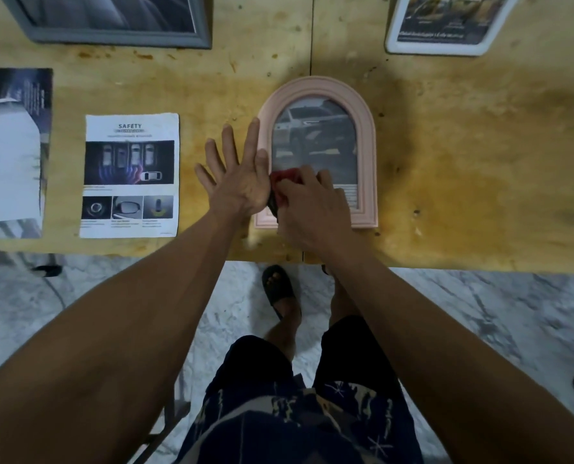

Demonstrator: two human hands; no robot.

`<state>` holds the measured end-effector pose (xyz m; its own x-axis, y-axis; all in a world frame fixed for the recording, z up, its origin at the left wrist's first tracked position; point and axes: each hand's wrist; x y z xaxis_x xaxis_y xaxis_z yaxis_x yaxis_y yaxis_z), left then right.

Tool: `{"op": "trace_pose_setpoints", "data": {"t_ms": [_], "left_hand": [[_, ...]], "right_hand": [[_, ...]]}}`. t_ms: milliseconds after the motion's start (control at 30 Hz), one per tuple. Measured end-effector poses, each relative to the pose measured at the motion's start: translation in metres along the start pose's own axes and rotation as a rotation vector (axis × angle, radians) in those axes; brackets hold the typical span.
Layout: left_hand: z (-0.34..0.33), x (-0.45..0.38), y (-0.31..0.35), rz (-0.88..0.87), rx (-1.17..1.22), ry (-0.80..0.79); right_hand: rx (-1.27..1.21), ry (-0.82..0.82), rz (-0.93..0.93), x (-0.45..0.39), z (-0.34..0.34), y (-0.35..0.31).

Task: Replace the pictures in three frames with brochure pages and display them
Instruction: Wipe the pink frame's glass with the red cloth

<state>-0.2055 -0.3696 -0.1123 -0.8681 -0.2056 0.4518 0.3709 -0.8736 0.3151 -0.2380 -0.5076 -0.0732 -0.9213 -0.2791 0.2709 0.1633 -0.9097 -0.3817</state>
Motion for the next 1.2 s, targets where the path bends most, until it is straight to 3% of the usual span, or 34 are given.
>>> {"op": "trace_pose_setpoints", "data": {"t_ms": [200, 500, 733, 967, 1100, 1200], "left_hand": [[-0.004, 0.007, 0.003, -0.018, -0.007, 0.106], [-0.004, 0.009, 0.004, -0.011, -0.021, 0.120], [-0.005, 0.008, 0.004, -0.020, -0.033, 0.133], [-0.004, 0.008, 0.004, -0.023, -0.044, 0.115], [0.000, 0.008, 0.004, -0.023, -0.046, 0.085], [0.004, 0.008, 0.005, -0.028, -0.054, 0.067]], "right_hand": [[0.117, 0.007, 0.013, 0.023, 0.008, 0.028], [0.337, 0.124, 0.101, 0.029, 0.028, 0.075], [0.298, 0.163, 0.125, 0.000, 0.038, 0.088], [0.060, 0.240, -0.085, -0.056, 0.069, 0.086], [-0.068, 0.401, -0.235, -0.038, 0.091, 0.091], [-0.110, 0.416, -0.288, -0.010, 0.086, 0.103]]}}
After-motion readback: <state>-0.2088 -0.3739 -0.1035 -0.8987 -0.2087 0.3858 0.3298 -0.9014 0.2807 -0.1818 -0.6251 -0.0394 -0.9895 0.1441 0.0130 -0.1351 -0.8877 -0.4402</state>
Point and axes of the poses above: each hand's wrist, its own x-axis away from the middle knuckle, its own z-axis out of the back of the hand, y = z × x, and after that the axes turned 2 degrees about -x, right-handed
